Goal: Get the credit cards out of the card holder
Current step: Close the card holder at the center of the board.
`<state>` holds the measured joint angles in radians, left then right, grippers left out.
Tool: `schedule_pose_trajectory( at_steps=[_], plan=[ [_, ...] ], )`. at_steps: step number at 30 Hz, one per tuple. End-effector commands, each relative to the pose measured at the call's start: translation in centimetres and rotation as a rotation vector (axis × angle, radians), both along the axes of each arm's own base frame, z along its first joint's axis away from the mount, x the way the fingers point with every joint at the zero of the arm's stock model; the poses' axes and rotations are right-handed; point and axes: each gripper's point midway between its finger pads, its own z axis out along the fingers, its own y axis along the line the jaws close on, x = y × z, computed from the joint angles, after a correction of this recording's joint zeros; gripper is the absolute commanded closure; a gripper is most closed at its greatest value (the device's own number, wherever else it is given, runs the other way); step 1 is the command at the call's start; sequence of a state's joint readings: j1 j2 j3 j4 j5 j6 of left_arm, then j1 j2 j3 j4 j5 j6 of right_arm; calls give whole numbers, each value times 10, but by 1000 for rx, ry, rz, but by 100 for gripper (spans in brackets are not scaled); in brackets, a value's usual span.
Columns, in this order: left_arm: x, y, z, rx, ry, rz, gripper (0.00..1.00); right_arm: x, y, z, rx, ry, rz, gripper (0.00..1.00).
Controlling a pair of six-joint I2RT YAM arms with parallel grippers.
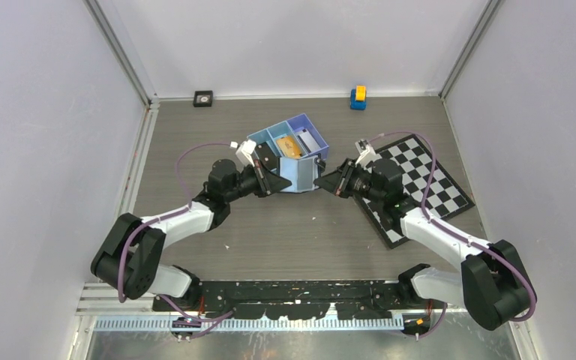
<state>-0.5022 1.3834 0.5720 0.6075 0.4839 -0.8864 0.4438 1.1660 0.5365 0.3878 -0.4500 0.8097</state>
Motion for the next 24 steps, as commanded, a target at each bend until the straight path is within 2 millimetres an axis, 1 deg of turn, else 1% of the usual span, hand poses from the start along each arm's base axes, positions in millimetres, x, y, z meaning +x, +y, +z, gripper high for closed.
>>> schedule_pose_trajectory(
  at_steps=[1,4,6,11,14,15,17,20,22,24],
  plan=[
    [4,-12,33,-52,-89,-46,100,2,10,21,-5,-79,38,91],
    [3,-16,31,-47,-83,-60,100,-5,19,25,-1,-102,80,92],
    [3,-20,29,-45,-76,-73,100,-6,23,22,-21,-101,92,92],
    [1,-25,25,-37,-61,-95,100,-2,21,10,-86,-70,65,90],
    [1,-26,25,-32,-61,-98,100,-1,20,7,-95,-61,56,89],
    [1,-26,25,-31,-63,-97,100,0,20,6,-101,-58,52,87],
    [0,-26,25,-30,-65,-99,100,2,16,2,-121,-48,32,77],
    [-1,-28,23,-23,-59,-105,100,4,13,-2,-139,-41,15,67],
    [-1,-30,21,-18,-56,-110,100,5,14,-3,-140,-38,15,64],
    [-1,-32,20,-13,-53,-114,100,4,15,-4,-140,-35,20,65]
  ],
)
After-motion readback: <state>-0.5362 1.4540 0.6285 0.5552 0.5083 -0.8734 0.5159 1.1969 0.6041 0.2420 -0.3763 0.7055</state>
